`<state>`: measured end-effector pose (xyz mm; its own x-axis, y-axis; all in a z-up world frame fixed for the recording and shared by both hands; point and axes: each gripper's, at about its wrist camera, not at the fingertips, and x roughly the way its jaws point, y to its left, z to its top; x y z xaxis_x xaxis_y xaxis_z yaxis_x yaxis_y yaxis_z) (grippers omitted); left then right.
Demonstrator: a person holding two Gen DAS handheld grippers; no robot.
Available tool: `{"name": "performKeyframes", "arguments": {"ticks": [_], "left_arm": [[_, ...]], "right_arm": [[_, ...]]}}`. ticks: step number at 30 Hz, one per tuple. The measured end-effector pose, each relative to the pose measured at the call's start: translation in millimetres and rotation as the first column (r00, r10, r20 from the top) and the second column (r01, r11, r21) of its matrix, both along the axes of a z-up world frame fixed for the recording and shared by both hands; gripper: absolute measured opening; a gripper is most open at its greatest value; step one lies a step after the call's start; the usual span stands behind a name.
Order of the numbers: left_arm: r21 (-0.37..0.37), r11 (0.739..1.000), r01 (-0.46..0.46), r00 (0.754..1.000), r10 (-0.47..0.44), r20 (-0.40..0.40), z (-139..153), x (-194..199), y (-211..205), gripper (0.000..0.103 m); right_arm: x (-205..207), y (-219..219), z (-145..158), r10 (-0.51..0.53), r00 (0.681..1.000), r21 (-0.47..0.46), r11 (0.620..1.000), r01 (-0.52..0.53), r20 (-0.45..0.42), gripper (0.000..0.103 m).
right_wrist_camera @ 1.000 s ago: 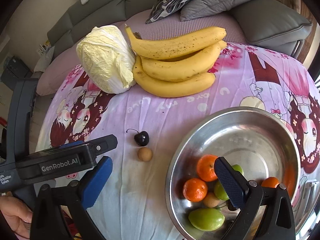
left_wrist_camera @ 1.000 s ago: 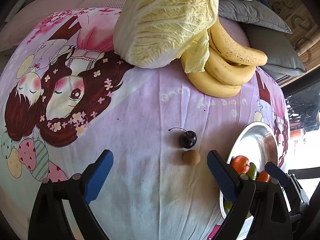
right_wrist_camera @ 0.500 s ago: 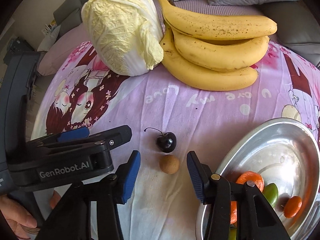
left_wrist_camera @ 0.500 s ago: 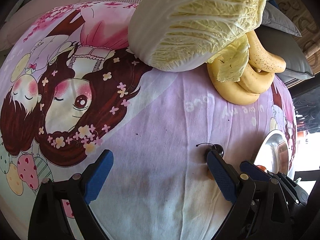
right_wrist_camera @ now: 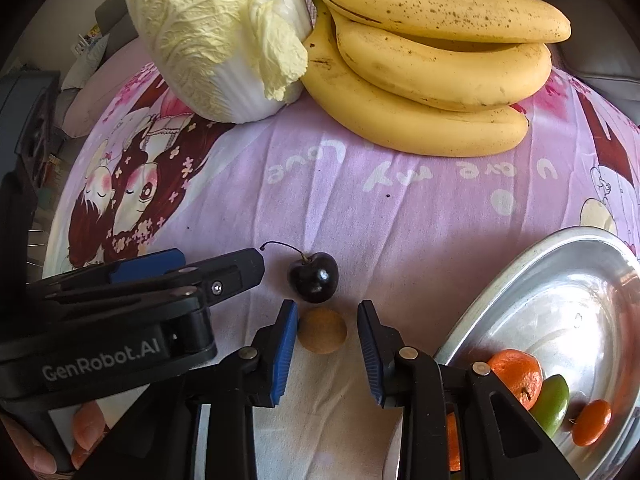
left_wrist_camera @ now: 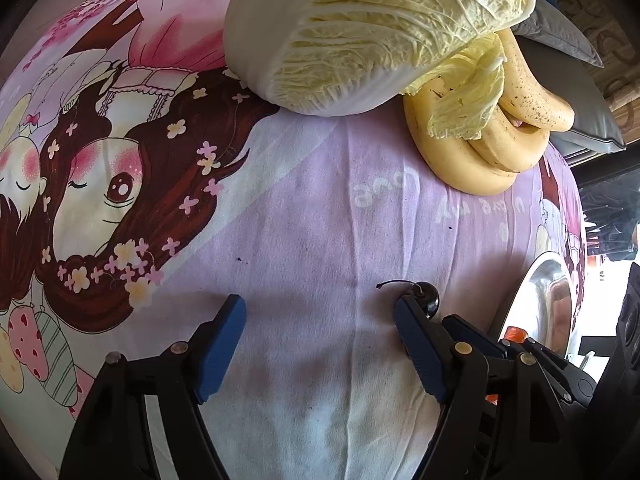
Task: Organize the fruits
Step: 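Close right gripper on the brown fruit while left gripper closes on the dark cherry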
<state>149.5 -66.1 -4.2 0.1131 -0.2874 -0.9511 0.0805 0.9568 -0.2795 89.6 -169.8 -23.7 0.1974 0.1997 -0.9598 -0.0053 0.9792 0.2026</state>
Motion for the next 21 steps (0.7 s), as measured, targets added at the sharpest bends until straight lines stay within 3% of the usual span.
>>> {"name": "performKeyframes", "arguments": {"ticks": [4, 12, 16, 21], "left_arm": [[-0.014, 1.000, 0.012, 1.000, -0.012, -0.007, -2.3, 2.3, -12.1, 0.078], [-0.052, 0.998, 0.037, 0.999, -0.038, -0.028, 1.2, 11.3, -42.2, 0.076], [-0.073, 0.997, 0.038, 0.998, -0.041, -0.050, -1.0, 16.3, -57.4, 0.067], [-0.084, 0.995, 0.047, 0.997, -0.052, -0.056, -3.2, 20.9, -75.4, 0.047]], "right_arm": [[-1.2, 1.8, -1.8, 0.008, 1.000, 0.023, 1.000, -0.007, -0.001, 0.028], [-0.6, -6.2, 10.8, 0.000, 0.999, 0.006, 1.000, -0.001, 0.038, 0.028], [2.0, -16.8, 13.9, -0.016, 0.999, 0.002, 1.000, 0.016, 0.044, 0.028], [3.5, -24.3, 12.7, -0.025, 0.999, 0.003, 1.000, 0.025, 0.042, 0.028]]}}
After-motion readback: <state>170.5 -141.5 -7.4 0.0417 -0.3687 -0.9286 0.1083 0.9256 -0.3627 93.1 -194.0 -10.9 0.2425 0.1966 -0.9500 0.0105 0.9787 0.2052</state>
